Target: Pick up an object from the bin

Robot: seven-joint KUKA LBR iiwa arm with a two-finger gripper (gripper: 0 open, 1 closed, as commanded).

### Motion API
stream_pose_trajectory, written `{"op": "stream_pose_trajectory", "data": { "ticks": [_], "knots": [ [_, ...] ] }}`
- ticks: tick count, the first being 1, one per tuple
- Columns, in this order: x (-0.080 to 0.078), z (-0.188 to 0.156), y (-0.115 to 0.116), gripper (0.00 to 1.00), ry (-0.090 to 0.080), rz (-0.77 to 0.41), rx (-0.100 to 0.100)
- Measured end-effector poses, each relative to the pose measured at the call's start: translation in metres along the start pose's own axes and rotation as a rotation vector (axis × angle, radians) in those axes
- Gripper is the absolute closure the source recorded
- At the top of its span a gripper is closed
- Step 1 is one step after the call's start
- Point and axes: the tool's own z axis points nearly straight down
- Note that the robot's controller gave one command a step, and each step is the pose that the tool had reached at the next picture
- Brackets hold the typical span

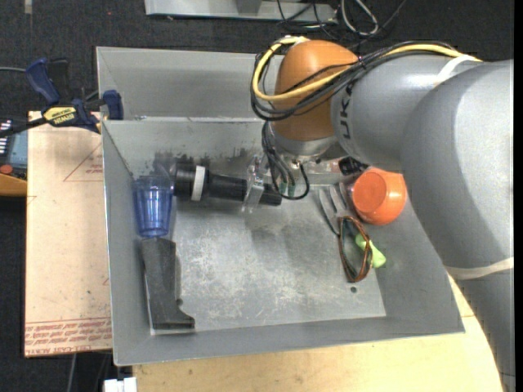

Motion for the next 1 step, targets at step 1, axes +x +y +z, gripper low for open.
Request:
{"op": "stream_pose_trajectory", "data": {
  "ticks": [1],
  "knots": [
    [-0.0014, -0.0380, 0.0006, 1.00, -0.001, -0.001, -0.001]
  ]
}}
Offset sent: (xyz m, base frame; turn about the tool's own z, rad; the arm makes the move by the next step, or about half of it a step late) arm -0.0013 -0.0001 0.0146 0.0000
